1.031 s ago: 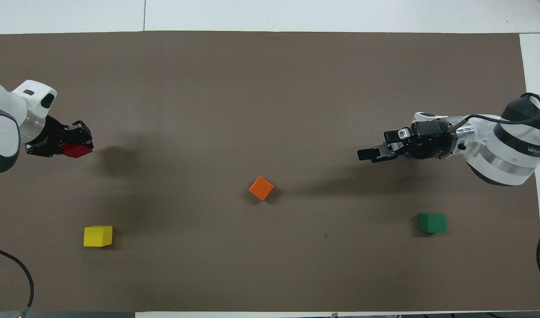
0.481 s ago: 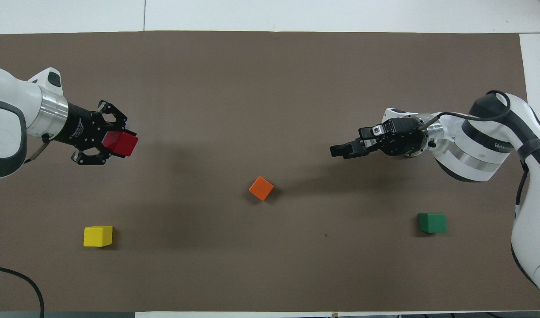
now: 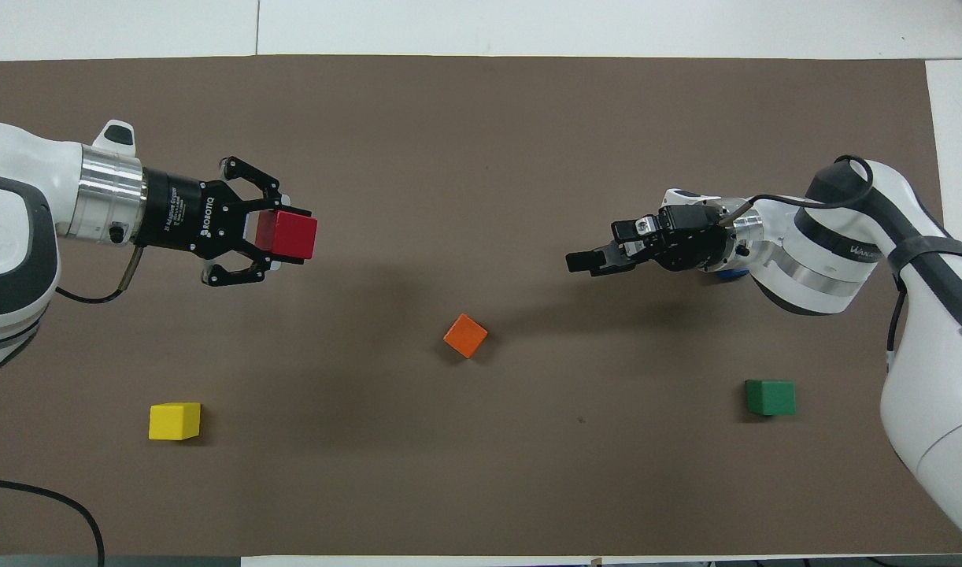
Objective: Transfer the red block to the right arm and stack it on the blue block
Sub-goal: 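Lift the red cube with the left gripper while the right gripper approaches, then close the right gripper on the red cube held by the left gripper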
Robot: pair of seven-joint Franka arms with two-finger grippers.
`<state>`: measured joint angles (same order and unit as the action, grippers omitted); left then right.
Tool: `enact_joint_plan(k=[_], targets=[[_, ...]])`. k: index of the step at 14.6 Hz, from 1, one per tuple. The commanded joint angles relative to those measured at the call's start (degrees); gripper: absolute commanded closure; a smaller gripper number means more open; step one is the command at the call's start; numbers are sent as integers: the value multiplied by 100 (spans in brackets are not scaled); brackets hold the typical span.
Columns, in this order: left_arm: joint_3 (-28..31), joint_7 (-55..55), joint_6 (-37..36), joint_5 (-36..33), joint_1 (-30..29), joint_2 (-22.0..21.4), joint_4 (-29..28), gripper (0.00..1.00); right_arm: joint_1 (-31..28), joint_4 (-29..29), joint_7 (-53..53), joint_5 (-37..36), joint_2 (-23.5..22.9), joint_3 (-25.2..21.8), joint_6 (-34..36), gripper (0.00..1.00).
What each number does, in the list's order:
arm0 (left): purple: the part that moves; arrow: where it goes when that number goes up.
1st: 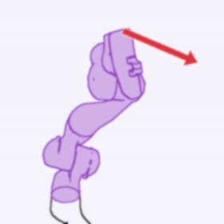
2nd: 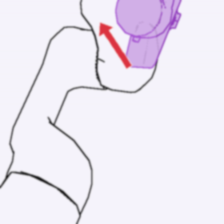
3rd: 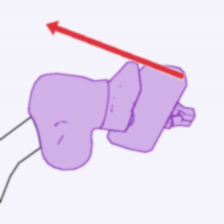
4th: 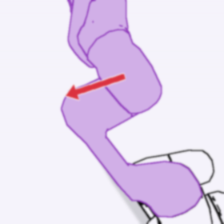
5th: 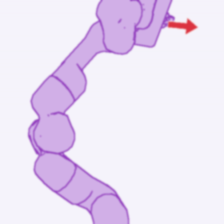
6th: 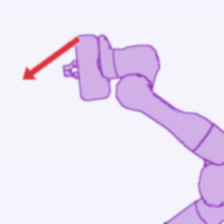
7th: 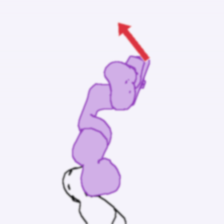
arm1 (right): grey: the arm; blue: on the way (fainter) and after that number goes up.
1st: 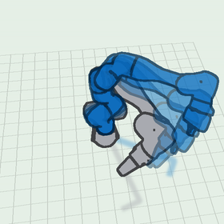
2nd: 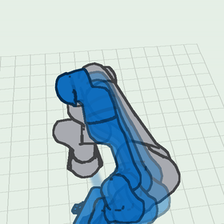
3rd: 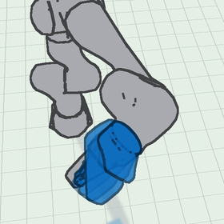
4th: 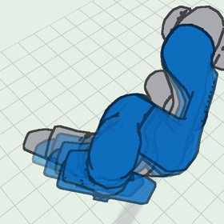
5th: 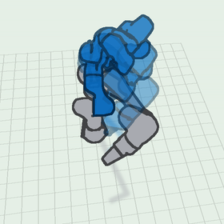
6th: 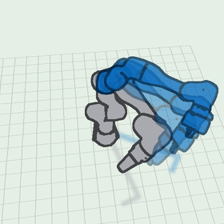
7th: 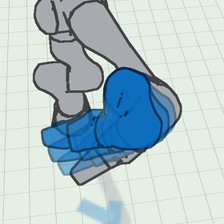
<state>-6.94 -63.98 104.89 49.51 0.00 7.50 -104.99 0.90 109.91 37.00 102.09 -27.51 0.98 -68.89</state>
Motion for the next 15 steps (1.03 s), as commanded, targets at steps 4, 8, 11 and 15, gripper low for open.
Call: enact_joint_plan(k=[4, 8, 11, 15], targets=[[35, -114, 1198, 1121, 1167, -337, -592, 100, 429, -154, 570, 391, -271, 7, -423, 0], [35, -150, 2481, 2420, 1932, -503, -1093, 100, 613, -146, 773, 593, -343, 16, -432, 0], [35, -167, 2721, 2792, 2082, -530, -1190, 100, 675, -128, 791, 672, -334, 16, -432, 0], [35, -727, 2748, 2907, 2083, -539, -1190, 100, 754, -75, 870, 672, -343, 8, -432, 0]])
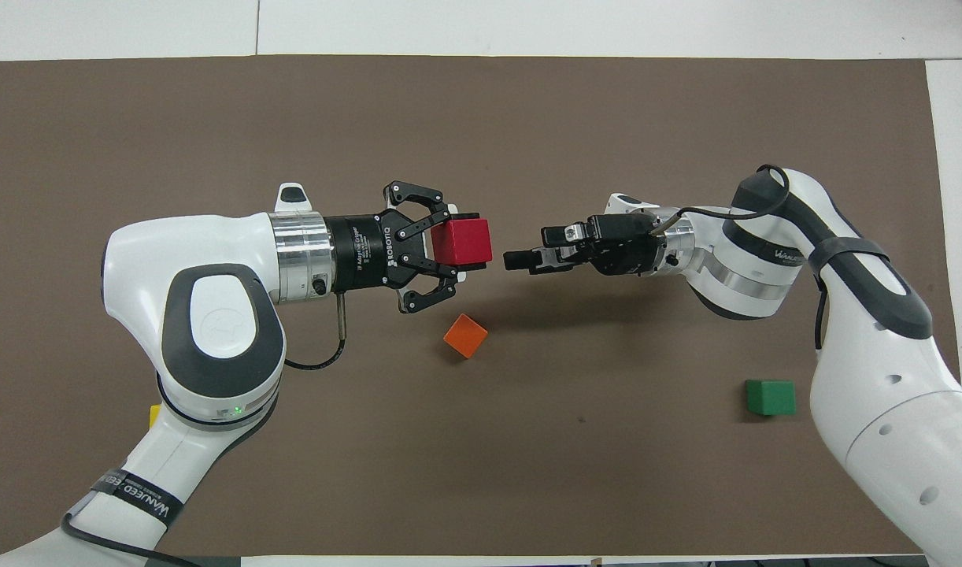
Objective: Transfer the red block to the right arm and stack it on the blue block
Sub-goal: 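Close the right gripper on the red cube held by the left gripper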
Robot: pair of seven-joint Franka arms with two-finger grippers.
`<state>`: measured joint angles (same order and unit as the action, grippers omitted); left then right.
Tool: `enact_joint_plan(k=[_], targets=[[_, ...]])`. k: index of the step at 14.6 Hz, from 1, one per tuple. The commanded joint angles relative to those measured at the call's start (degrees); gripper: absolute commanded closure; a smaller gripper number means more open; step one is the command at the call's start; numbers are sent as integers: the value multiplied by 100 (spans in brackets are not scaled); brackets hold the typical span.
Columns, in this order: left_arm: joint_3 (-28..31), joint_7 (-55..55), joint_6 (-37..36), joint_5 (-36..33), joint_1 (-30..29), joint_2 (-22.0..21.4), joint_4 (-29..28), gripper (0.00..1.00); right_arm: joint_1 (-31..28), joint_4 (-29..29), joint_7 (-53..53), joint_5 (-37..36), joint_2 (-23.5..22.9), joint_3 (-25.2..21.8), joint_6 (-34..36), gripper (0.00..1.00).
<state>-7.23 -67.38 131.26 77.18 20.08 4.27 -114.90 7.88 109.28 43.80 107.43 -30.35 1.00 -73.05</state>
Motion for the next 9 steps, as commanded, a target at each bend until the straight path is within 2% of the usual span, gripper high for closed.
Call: enact_joint_plan(k=[1, 9], targets=[[64, -529, 110, 139, 75, -216, -199, 100, 64, -12, 191, 138, -58, 14, -16, 0], [-102, -856, 189, 156, 163, -190, -111, 100, 82, -3, 191, 138, -58, 6, -25, 0]])
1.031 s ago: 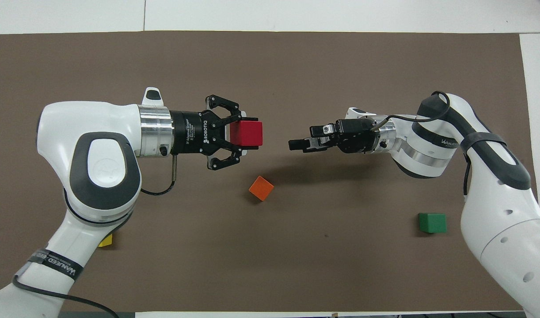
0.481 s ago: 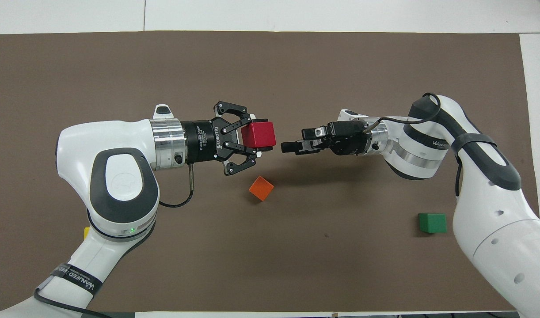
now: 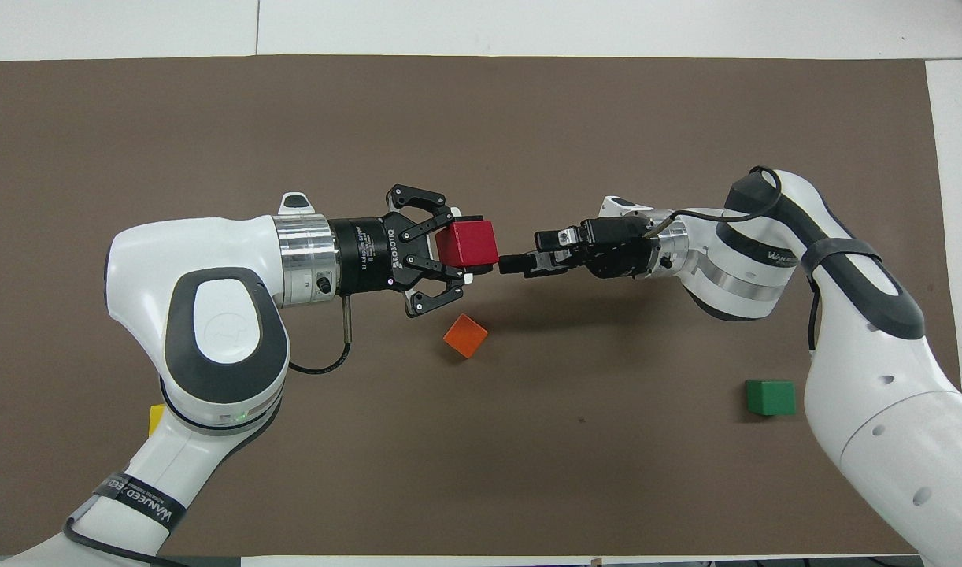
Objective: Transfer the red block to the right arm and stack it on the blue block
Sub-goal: 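Close the right gripper on the red cube held by the left gripper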
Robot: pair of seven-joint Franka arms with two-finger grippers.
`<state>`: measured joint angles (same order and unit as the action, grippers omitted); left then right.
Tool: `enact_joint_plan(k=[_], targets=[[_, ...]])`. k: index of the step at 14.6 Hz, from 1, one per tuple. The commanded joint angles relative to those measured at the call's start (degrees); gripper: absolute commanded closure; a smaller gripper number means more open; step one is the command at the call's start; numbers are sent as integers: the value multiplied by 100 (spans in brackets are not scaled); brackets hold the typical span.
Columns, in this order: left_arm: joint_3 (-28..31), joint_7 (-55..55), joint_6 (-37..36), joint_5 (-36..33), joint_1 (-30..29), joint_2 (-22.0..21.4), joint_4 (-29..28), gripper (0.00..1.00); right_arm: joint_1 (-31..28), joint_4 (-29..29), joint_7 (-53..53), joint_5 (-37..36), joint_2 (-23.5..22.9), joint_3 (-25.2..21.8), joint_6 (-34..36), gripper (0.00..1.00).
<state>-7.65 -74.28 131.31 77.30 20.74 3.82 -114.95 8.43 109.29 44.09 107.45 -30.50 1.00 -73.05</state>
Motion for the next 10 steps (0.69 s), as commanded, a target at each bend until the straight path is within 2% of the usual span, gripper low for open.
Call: enact_joint_plan(k=[1, 4, 10], targets=[[-78, -183, 220, 171, 97, -136, -89, 100, 27, -4, 170, 136, -44, 14, -25, 0], [-201, -174, 264, 171, 106, -127, -80, 100, 27, -4, 170, 136, -44, 14, -86, 0], [-325, -174, 790, 276, 343, -75, -10, 100, 106, 5, 170, 215, -26, 14, -113, 0]])
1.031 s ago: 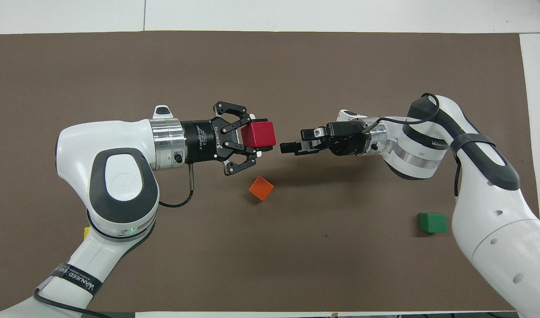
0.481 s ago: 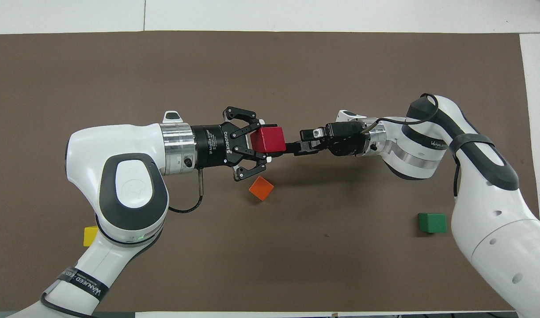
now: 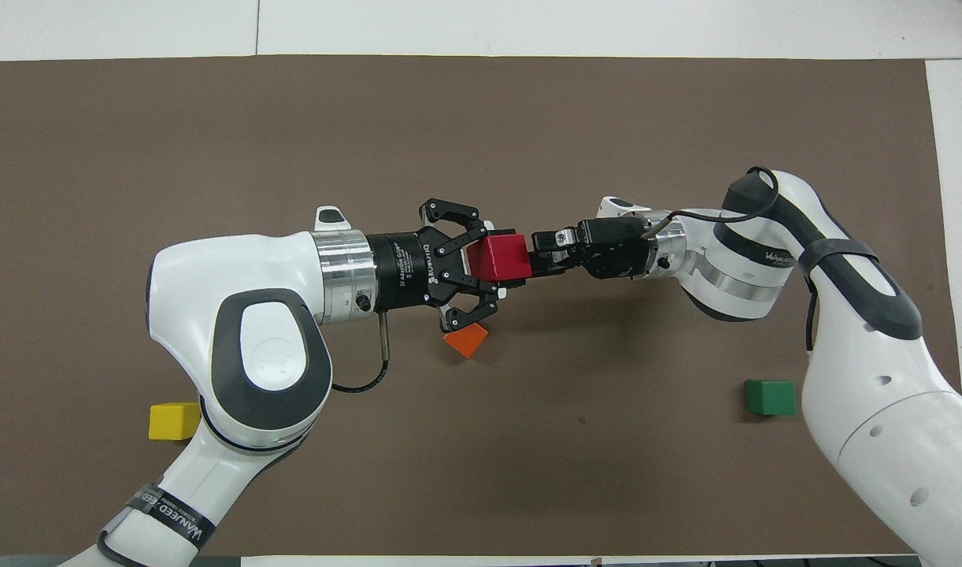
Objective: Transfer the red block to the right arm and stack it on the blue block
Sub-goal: 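Close the right gripper on the red cube held by the left gripper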
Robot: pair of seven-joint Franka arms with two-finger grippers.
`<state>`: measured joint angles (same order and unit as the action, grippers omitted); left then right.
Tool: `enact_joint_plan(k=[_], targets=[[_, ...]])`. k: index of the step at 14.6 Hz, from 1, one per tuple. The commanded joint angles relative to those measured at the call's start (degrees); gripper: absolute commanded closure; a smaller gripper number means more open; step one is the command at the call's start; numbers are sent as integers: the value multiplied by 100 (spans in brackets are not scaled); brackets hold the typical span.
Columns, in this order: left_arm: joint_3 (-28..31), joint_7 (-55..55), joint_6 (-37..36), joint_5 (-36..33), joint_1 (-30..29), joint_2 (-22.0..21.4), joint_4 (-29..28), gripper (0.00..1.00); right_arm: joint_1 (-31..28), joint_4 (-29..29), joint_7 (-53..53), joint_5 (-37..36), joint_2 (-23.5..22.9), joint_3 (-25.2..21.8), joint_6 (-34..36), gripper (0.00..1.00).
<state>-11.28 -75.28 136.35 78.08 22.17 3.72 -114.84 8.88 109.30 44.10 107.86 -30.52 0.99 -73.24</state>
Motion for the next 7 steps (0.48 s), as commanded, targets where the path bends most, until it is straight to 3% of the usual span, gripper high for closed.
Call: enact_joint_plan(k=[1, 7], targets=[[38, -74, 339, 208, 208, -55, -29, 100, 61, 4, 170, 183, -33, 15, -111, 0], [38, -74, 436, 216, 261, -55, -38, 100, 61, 4, 170, 192, -24, 15, -155, 2]])
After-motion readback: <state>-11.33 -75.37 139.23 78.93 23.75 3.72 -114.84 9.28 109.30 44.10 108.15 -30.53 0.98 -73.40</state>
